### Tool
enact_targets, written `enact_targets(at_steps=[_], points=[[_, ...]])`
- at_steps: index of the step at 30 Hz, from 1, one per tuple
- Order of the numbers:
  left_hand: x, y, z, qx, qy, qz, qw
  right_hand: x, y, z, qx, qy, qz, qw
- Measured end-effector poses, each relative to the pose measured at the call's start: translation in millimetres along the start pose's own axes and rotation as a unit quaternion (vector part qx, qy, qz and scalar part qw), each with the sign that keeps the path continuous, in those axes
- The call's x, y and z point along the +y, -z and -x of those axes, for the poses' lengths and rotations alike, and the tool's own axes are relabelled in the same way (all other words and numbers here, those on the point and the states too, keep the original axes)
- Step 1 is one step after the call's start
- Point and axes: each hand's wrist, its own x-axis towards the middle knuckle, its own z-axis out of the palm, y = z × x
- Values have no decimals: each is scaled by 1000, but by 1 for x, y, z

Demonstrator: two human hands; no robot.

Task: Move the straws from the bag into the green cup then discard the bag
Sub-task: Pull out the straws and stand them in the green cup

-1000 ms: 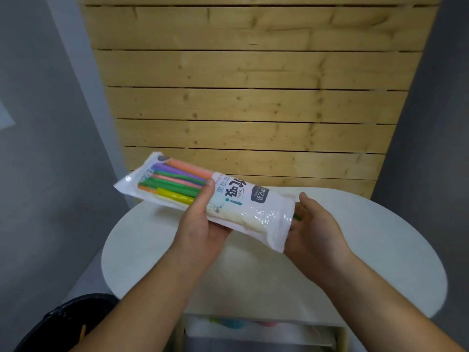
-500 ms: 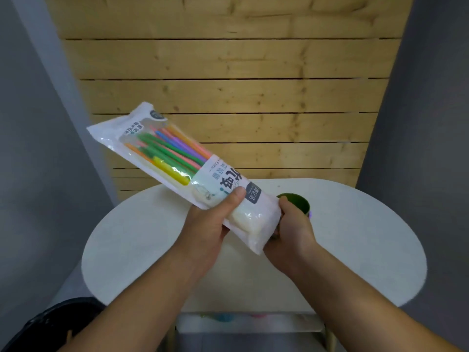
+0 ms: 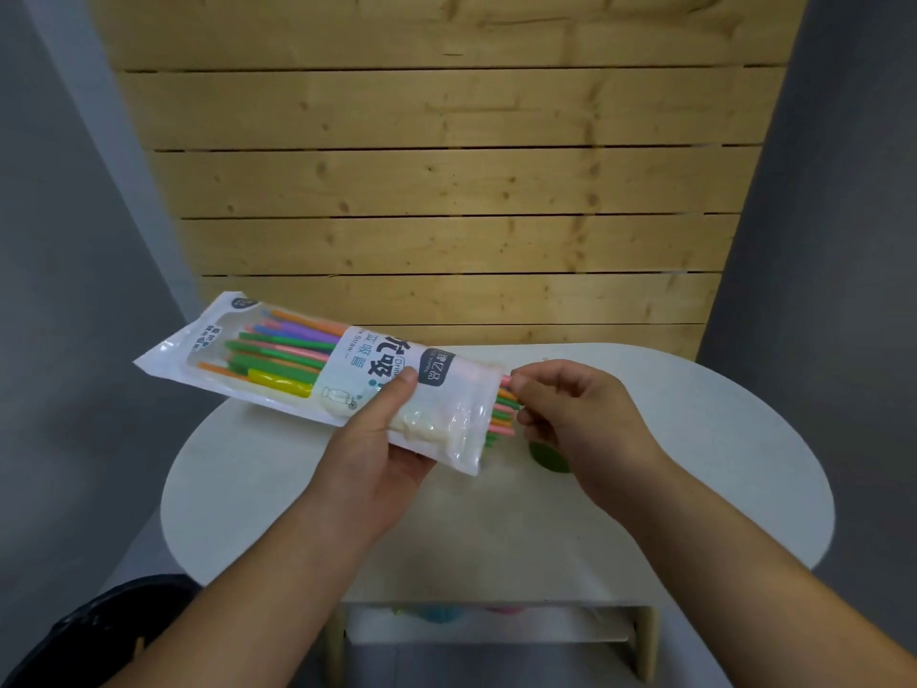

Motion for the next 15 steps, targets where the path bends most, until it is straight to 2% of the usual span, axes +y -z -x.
enact_targets(at_steps=[5,11,15], points=[[0,2,-1,-17,-22,-2,1000,-4,4,-2,5,-23,-33,999],[-2,3,-2,-32,-26,-9,999,-3,1,0,-28,-15,-15,999],[5,5,-4,-6,-27,9,1000,-9,8,-2,24,-8,12,1000]])
